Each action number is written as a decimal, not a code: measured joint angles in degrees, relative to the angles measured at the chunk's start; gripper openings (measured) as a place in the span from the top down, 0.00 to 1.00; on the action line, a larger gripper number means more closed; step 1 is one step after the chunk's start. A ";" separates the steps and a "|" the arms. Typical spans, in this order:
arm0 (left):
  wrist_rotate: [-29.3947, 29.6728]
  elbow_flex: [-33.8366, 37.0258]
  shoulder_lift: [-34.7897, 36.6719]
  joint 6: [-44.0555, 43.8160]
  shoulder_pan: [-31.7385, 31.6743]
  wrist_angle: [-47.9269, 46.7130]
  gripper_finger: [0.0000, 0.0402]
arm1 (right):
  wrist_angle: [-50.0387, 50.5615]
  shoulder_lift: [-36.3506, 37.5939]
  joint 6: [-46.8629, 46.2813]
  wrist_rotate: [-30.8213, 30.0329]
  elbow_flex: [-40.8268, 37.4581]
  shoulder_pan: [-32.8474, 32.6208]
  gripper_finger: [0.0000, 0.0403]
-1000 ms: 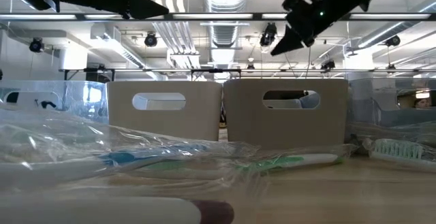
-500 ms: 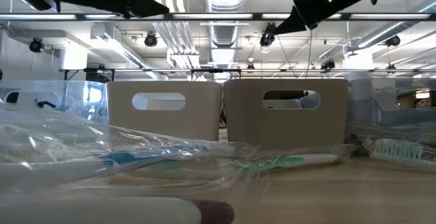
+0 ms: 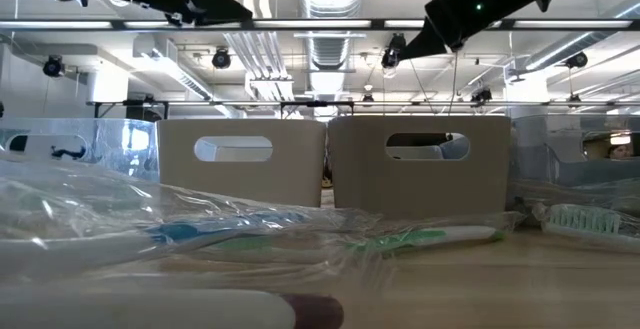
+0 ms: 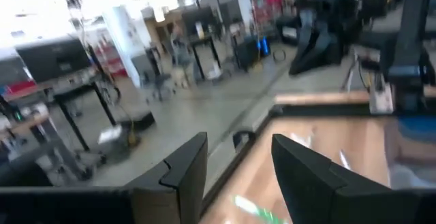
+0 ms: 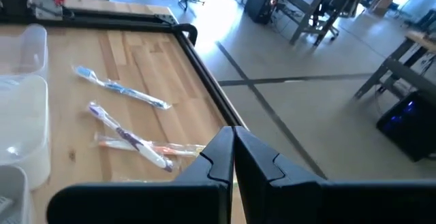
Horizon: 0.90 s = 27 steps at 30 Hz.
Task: Pick & Place Toothbrushes
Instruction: Put the purple toothbrush into the white bin
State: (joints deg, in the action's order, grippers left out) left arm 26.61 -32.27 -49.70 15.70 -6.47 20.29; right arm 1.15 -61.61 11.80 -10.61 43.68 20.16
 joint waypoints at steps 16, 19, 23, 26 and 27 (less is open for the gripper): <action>1.97 -27.27 -21.53 -10.39 -7.13 -40.86 0.58 | 0.30 -1.57 -2.77 -1.90 0.00 0.00 0.98; 1.65 -32.93 -26.69 -10.43 -8.96 -46.85 0.58 | 1.62 -1.52 -3.96 -7.95 0.00 0.00 0.98; 1.38 -38.50 -32.53 -10.84 -10.53 -51.73 0.58 | 5.53 -1.48 -6.60 -18.52 0.00 0.00 0.98; 1.21 -40.83 -35.94 -10.86 -11.16 -52.62 0.58 | 9.52 -1.48 -8.03 -23.74 0.00 0.01 0.98; 1.14 -41.09 -36.73 -10.85 -11.21 -52.38 0.58 | 10.63 -1.48 -8.64 -24.72 0.00 0.00 0.98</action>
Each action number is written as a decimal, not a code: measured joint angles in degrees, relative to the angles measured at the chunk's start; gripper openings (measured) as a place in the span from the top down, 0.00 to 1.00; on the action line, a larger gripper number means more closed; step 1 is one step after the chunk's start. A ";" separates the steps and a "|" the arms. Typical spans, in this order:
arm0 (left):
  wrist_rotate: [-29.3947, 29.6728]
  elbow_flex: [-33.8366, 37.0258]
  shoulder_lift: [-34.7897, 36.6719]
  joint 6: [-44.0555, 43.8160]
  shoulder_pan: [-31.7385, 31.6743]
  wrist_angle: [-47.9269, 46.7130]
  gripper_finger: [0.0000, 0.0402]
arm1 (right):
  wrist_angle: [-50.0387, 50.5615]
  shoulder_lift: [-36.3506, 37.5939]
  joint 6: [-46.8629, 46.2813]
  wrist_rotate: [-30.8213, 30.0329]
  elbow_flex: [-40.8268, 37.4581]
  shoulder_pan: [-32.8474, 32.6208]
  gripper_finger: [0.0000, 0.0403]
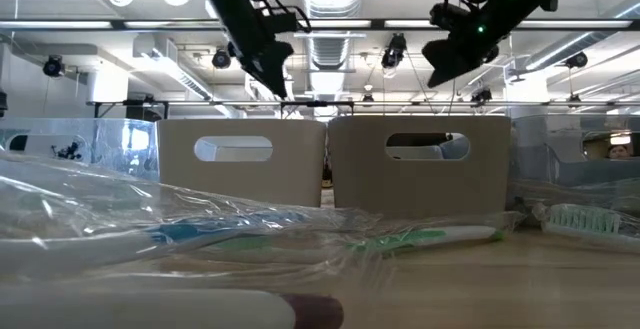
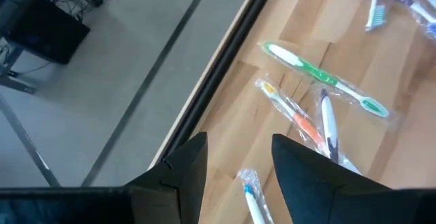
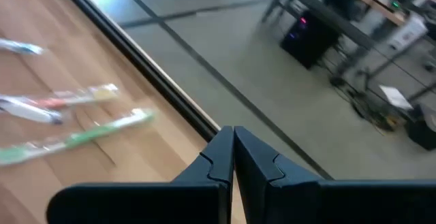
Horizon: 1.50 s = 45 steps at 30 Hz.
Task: Pick & Place Toothbrushes
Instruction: Put the purple toothbrush into the white bin
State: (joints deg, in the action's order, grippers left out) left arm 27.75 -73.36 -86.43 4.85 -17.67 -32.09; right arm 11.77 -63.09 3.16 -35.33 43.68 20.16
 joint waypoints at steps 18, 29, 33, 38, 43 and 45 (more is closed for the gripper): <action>-14.47 1.50 -3.90 -0.68 -3.87 2.62 0.58 | 2.69 0.00 -1.32 -0.57 0.00 0.00 0.98; -15.95 1.58 -4.46 -0.76 -4.94 -2.05 0.58 | 8.90 -0.03 25.35 12.55 0.69 1.37 0.98; -15.70 1.61 -3.54 -1.44 -4.98 -1.56 0.58 | 15.84 -1.86 30.49 19.42 2.01 4.07 0.98; -15.68 1.61 -3.26 -1.45 -5.00 2.44 0.58 | 17.69 -5.79 36.12 23.00 2.05 7.44 0.98; -15.70 2.14 -3.24 -1.95 -5.11 7.18 0.58 | 19.10 -11.44 37.37 29.01 3.51 9.12 0.93; -15.71 2.63 -3.24 -2.64 -5.09 9.06 0.58 | 20.40 -13.72 37.56 28.97 5.03 9.43 0.88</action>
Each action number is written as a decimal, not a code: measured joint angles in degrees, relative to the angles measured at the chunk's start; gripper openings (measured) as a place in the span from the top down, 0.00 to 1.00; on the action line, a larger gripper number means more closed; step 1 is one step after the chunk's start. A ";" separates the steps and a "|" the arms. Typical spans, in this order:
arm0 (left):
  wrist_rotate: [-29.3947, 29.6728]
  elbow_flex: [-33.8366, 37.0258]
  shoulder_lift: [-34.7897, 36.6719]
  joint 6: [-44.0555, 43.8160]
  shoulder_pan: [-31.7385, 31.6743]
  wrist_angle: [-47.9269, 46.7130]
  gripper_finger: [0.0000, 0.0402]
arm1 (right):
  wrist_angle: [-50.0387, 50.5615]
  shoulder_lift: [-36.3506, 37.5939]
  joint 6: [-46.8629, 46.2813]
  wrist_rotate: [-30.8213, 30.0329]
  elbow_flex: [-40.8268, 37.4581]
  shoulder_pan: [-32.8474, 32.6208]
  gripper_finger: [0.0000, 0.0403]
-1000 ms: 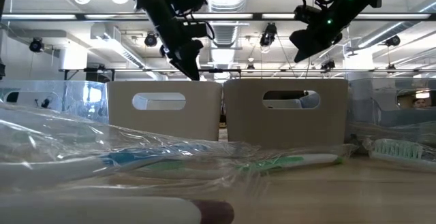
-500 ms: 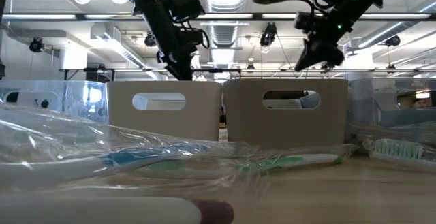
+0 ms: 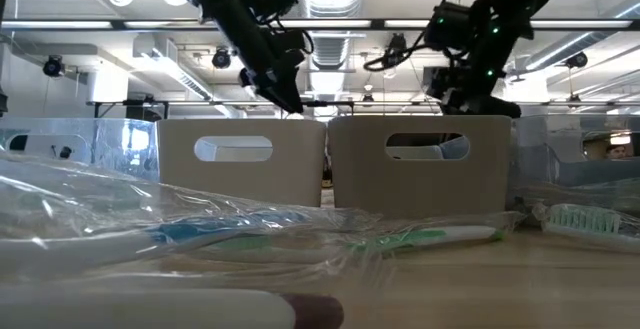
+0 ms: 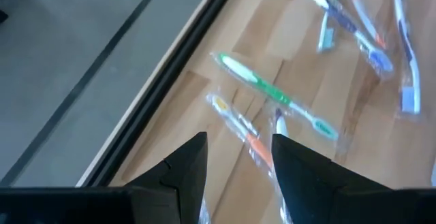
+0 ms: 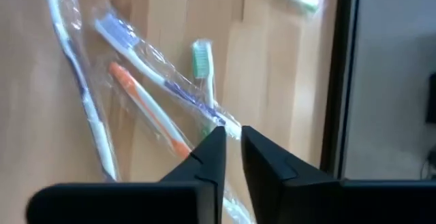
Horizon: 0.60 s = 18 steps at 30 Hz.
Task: Pick & Place Toothbrushes
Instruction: Put the purple toothbrush into the white bin
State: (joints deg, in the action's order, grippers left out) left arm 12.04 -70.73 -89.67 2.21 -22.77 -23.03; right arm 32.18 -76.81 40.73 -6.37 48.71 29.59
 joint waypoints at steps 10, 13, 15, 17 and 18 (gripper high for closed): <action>-0.05 8.82 2.94 -1.29 -0.02 13.72 0.58 | 4.53 -7.17 7.72 -0.09 7.62 0.23 0.61; -0.10 12.02 4.43 -1.83 -0.06 16.66 0.58 | 4.56 -8.66 11.25 -0.11 8.46 0.22 0.56; -0.11 13.11 5.58 -1.43 -0.14 17.10 0.58 | 5.03 -9.82 14.07 -0.72 8.46 0.20 0.54; -0.11 13.60 6.87 -1.33 -0.25 17.20 0.58 | 4.96 -11.11 16.43 -2.42 8.38 0.21 0.53; -0.12 13.80 7.47 -1.37 -0.26 17.66 0.58 | 4.97 -11.93 17.42 -3.67 8.34 0.21 0.53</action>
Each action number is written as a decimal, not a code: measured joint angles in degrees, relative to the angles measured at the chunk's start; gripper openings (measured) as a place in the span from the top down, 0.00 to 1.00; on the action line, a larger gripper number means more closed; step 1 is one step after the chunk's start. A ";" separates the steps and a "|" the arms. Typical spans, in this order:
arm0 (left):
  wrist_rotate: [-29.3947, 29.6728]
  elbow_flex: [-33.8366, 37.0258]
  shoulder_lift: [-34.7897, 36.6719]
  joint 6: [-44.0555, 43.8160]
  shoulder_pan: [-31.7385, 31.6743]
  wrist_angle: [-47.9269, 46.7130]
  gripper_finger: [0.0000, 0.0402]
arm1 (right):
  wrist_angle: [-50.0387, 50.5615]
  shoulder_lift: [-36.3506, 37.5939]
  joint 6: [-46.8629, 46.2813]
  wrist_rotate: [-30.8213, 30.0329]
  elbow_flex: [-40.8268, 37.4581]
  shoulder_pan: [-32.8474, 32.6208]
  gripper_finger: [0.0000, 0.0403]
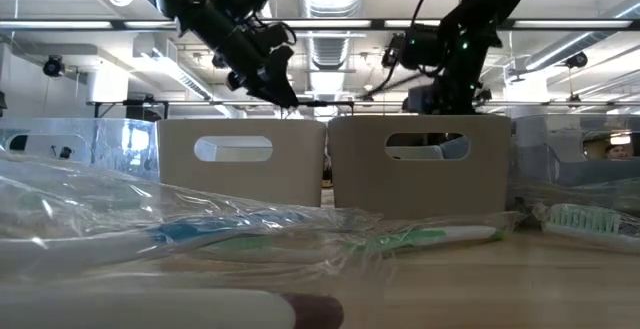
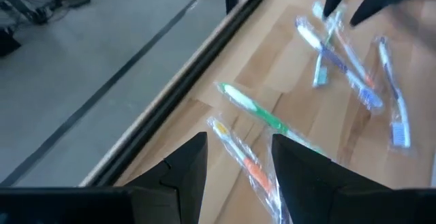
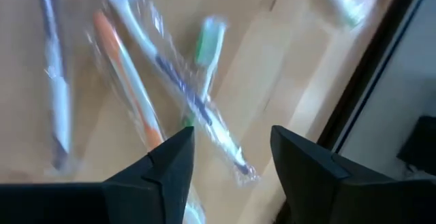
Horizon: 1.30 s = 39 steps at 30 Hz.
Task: Pick & Place Toothbrushes
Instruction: Put the purple toothbrush into the white bin
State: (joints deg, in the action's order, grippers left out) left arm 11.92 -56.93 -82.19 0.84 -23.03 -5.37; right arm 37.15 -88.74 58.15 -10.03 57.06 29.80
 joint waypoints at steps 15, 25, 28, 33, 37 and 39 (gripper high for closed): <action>-0.07 2.50 2.01 0.15 -0.11 1.60 0.58 | -3.44 -9.76 6.68 -9.97 -0.02 1.42 0.60; -0.07 2.52 2.01 0.17 -0.11 1.55 0.58 | -4.34 -12.42 8.09 -9.43 -0.07 3.76 0.71; -0.07 2.51 2.01 0.20 -0.11 1.53 0.58 | -4.50 -13.27 8.11 -9.43 -0.07 4.07 0.75; -0.07 2.52 2.01 0.31 -0.11 1.55 0.58 | -4.74 -13.69 8.17 -9.43 -0.11 4.24 0.83; -0.07 2.52 2.01 0.52 -0.11 1.54 0.58 | -4.75 -13.51 8.28 -9.43 -0.11 4.24 0.91; -0.06 2.52 2.01 0.52 -0.11 1.55 0.58 | -4.69 -13.28 8.29 -9.44 -0.11 4.24 0.94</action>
State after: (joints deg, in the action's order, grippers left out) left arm 11.86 -54.41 -80.18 1.37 -23.14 -3.82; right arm 32.45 -102.02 66.43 -19.48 56.95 34.04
